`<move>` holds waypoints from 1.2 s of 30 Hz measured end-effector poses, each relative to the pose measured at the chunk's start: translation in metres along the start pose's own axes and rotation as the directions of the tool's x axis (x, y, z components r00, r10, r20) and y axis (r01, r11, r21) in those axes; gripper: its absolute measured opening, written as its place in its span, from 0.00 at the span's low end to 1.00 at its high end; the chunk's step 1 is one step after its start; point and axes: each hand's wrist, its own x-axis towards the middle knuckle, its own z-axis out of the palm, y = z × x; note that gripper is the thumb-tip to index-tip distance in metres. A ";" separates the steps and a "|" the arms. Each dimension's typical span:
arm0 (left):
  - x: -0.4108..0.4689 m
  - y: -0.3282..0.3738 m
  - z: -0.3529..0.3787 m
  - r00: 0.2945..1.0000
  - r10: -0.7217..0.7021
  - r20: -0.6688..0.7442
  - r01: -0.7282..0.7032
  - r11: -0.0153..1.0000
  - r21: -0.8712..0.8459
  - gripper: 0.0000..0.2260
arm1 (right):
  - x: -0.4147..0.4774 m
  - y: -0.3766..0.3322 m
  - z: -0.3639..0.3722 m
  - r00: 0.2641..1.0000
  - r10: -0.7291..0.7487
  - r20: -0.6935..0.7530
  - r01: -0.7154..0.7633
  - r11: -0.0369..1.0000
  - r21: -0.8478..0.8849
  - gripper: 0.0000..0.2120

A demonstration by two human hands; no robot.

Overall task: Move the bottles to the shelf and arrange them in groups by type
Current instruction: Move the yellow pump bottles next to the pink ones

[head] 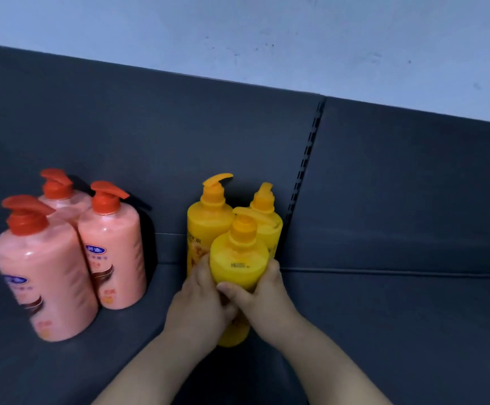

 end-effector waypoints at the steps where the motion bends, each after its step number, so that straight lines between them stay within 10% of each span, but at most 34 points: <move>1: -0.005 -0.002 0.003 1.000 -0.010 0.022 0.007 0.992 0.124 0.40 | 0.000 0.000 0.000 1.000 0.004 -0.007 -0.004 1.000 -0.022 0.46; 8: -0.053 -0.004 0.017 0.998 -0.038 0.042 0.008 0.827 0.563 0.42 | -0.041 0.033 -0.029 0.972 0.005 0.236 0.126 0.834 -0.537 0.34; 14: -0.082 0.097 0.020 0.984 -0.140 0.110 0.025 0.721 0.692 0.25 | -0.088 0.052 -0.110 0.959 -0.077 0.273 0.233 0.761 -0.606 0.34; 17: -0.088 0.148 0.043 0.996 0.068 0.057 -0.088 0.657 0.749 0.24 | -0.116 0.068 -0.166 0.966 -0.103 0.238 0.235 0.738 -0.633 0.35; 36: -0.123 0.378 0.220 0.680 0.675 0.285 -0.728 0.575 0.373 0.27 | -0.253 0.188 -0.409 0.965 -0.011 -0.263 -0.140 0.824 -0.549 0.36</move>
